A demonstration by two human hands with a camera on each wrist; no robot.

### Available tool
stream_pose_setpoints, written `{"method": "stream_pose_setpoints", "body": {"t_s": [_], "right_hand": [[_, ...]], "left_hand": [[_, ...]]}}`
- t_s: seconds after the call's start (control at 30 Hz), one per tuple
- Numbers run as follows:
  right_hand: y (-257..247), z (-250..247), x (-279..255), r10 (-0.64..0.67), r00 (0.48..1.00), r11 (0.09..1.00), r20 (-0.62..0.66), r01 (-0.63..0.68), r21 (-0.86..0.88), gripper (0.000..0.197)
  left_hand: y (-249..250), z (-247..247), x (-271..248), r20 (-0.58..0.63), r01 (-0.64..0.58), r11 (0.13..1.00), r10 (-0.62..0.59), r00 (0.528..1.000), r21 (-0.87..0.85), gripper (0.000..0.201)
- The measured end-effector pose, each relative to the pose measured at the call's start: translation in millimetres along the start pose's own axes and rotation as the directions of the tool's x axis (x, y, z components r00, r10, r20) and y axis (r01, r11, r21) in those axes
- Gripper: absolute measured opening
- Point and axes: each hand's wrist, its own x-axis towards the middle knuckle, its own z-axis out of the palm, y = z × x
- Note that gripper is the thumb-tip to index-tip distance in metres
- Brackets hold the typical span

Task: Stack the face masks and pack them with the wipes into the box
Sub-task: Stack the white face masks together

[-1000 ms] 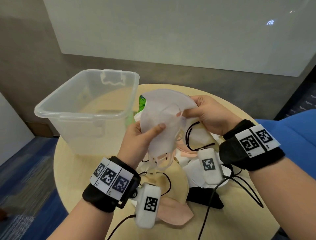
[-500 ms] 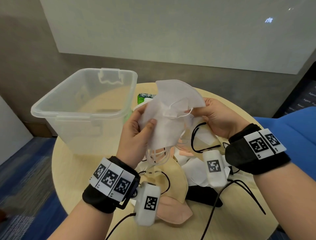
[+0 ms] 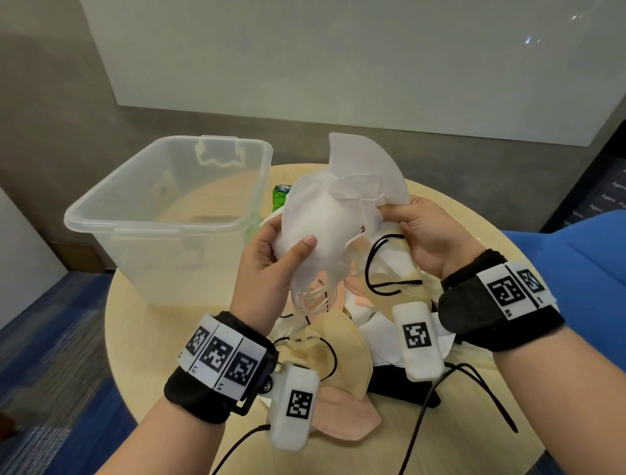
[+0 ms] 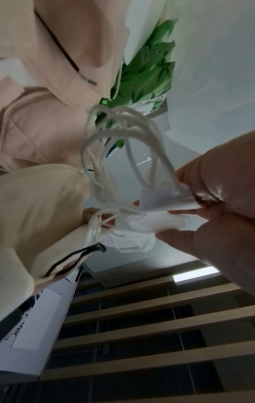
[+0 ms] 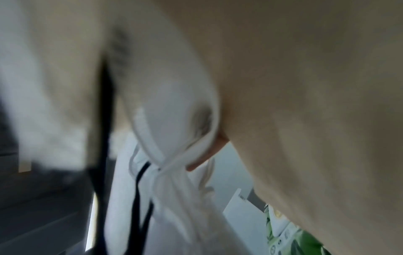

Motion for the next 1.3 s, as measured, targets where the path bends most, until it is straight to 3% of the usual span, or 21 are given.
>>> {"method": "stream_pose_setpoints", "body": {"t_s": [0.1, 0.23, 0.4, 0.47, 0.57, 0.67, 0.77, 0.83, 0.97, 1.07, 1.17, 1.3], "right_hand": [[7, 3, -3, 0.007, 1.000, 1.000, 0.016, -0.007, 0.003, 0.015], [12, -1, -4, 0.020, 1.000, 1.000, 0.024, -0.020, -0.013, 0.043], [-2, -19, 0, -0.059, 0.998, 0.998, -0.022, 0.059, 0.007, 0.040], [-8, -22, -2, -0.080, 0.996, 0.992, 0.037, 0.083, -0.098, 0.040], [-8, -13, -7, 0.003, 0.985, 0.934, 0.170, 0.058, -0.353, 0.016], [0, -2, -2, 0.050, 0.988, 0.839, 0.149, 0.040, -0.543, 0.021], [5, 6, 3, 0.039, 0.994, 0.776, 0.101, 0.034, -0.629, 0.017], [6, 7, 6, 0.032, 0.997, 0.766, 0.074, 0.023, -0.642, 0.018], [7, 3, 7, 0.021, 0.996, 0.748, 0.082, 0.039, -0.662, 0.038], [2, -5, 4, 0.019, 0.997, 0.808, 0.071, 0.027, -0.588, 0.015], [-5, -16, 4, -0.001, 1.000, 0.901, -0.013, -0.005, -0.434, 0.013], [-10, -23, 6, -0.170, 0.979, 0.902, -0.114, 0.108, -0.418, 0.016]], "left_hand": [[-3, 2, -1, -0.039, -0.012, 0.998, 0.014, 0.999, 0.055, 0.032], [-5, -6, 5, -0.120, 0.000, 0.995, 0.011, 0.993, 0.097, 0.026], [-7, -23, 13, -0.176, 0.014, 0.987, 0.014, 0.984, 0.160, 0.026], [-7, -24, 14, -0.170, 0.022, 0.983, 0.010, 0.985, 0.182, 0.027], [-7, -18, 13, -0.108, 0.024, 0.981, -0.003, 0.994, 0.191, 0.027], [-7, -12, 12, -0.064, 0.042, 0.991, -0.034, 0.997, 0.130, 0.017], [-5, -10, 11, -0.058, 0.066, 0.997, -0.063, 0.996, 0.045, 0.033], [-3, -9, 9, -0.027, 0.069, 0.997, -0.070, 0.997, -0.036, 0.033], [-4, -12, 9, -0.064, 0.003, 0.982, 0.009, 0.998, 0.187, 0.009], [-8, -20, 15, -0.144, 0.014, 0.973, 0.020, 0.989, 0.230, 0.014], [-8, -26, 17, -0.165, -0.027, 0.966, 0.072, 0.984, 0.258, 0.017], [-9, -27, 16, -0.160, -0.096, 0.958, 0.143, 0.977, 0.269, 0.039]]}}
